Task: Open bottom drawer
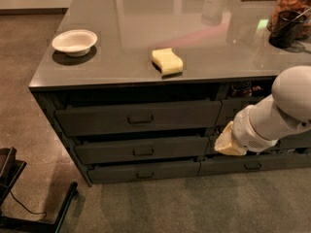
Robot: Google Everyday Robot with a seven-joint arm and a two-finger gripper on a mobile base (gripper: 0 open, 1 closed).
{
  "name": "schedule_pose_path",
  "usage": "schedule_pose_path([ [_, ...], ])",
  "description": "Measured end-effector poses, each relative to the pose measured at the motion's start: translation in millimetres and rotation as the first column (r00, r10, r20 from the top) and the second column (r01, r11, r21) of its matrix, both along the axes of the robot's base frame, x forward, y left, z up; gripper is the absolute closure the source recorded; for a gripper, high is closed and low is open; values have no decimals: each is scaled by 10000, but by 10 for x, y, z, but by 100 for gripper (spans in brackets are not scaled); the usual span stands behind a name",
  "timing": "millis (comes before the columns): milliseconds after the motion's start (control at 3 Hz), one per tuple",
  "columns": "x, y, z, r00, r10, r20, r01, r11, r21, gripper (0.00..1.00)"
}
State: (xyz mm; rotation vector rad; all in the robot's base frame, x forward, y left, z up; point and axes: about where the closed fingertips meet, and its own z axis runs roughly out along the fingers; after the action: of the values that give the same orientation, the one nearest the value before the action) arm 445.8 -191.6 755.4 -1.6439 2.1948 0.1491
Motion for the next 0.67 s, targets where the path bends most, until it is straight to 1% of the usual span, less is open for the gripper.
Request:
schedule_pose_path([
  [333,0,0,-1,10000,1,1,-1,10000,-1,100],
  [667,27,-22,-205,9997,222,95,-221,9997,-117,100],
])
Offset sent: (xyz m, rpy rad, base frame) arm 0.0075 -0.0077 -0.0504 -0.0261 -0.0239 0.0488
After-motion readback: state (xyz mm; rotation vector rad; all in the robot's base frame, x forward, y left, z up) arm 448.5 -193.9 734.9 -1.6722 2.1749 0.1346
